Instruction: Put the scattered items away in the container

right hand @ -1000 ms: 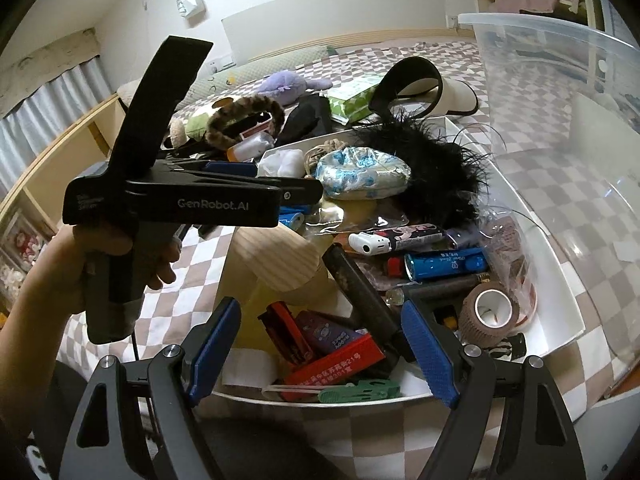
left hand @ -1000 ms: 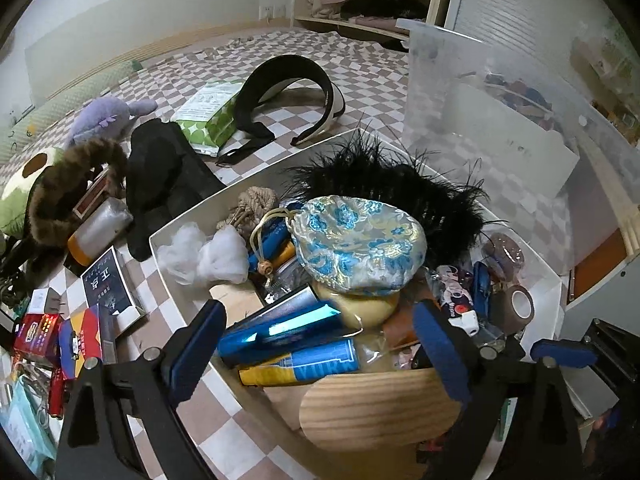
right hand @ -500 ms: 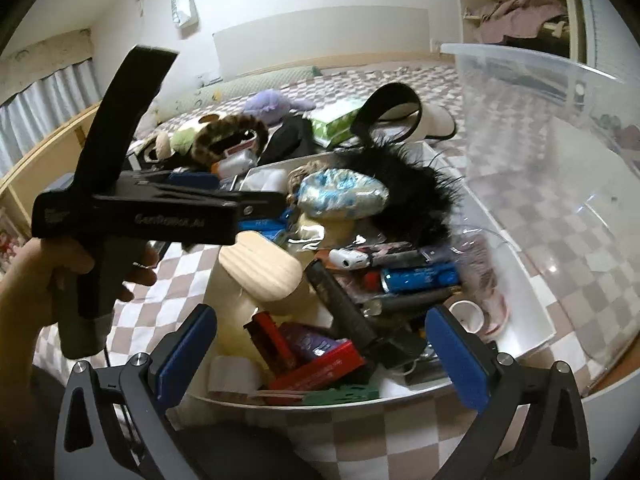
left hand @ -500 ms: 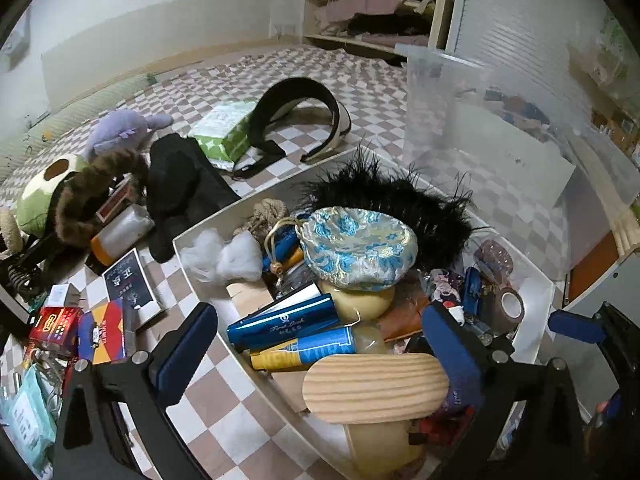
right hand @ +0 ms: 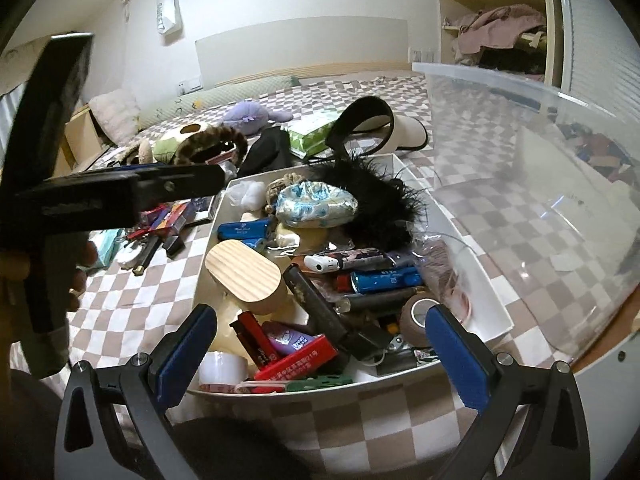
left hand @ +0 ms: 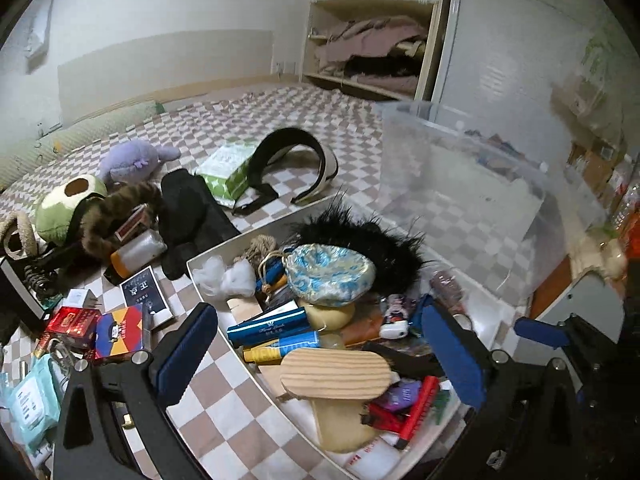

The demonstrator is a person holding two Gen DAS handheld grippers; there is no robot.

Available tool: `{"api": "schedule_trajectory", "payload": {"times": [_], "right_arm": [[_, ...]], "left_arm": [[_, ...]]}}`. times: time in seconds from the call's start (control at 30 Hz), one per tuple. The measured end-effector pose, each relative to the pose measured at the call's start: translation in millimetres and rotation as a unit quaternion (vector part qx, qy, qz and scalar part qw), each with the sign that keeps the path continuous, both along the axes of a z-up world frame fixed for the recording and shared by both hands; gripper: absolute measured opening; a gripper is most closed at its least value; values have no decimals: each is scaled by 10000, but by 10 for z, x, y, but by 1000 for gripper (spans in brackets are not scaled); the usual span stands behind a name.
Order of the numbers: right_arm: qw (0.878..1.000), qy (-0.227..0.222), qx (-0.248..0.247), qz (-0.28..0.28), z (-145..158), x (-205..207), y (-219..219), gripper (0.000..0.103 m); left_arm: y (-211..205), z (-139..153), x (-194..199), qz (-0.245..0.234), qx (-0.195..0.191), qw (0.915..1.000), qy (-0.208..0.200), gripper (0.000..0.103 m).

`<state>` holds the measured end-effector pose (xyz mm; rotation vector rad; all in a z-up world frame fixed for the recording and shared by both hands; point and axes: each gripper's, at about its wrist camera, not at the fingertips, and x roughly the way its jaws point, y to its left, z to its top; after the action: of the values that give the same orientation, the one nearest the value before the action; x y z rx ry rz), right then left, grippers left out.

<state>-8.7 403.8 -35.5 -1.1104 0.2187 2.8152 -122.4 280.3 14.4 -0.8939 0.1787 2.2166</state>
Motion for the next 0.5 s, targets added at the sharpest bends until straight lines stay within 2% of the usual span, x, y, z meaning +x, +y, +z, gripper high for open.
{"api": "schedule_trajectory", "payload": {"times": [0.3,0.5], "right_arm": [[9994,322,110,-57,329,181,-89,103],[9985,536,140,-9,550,288,-182,103]], "left_arm": [[-319,381,300,221,108,9986,479,103],[-621,619,483,623,289,9949,733,103]]}}
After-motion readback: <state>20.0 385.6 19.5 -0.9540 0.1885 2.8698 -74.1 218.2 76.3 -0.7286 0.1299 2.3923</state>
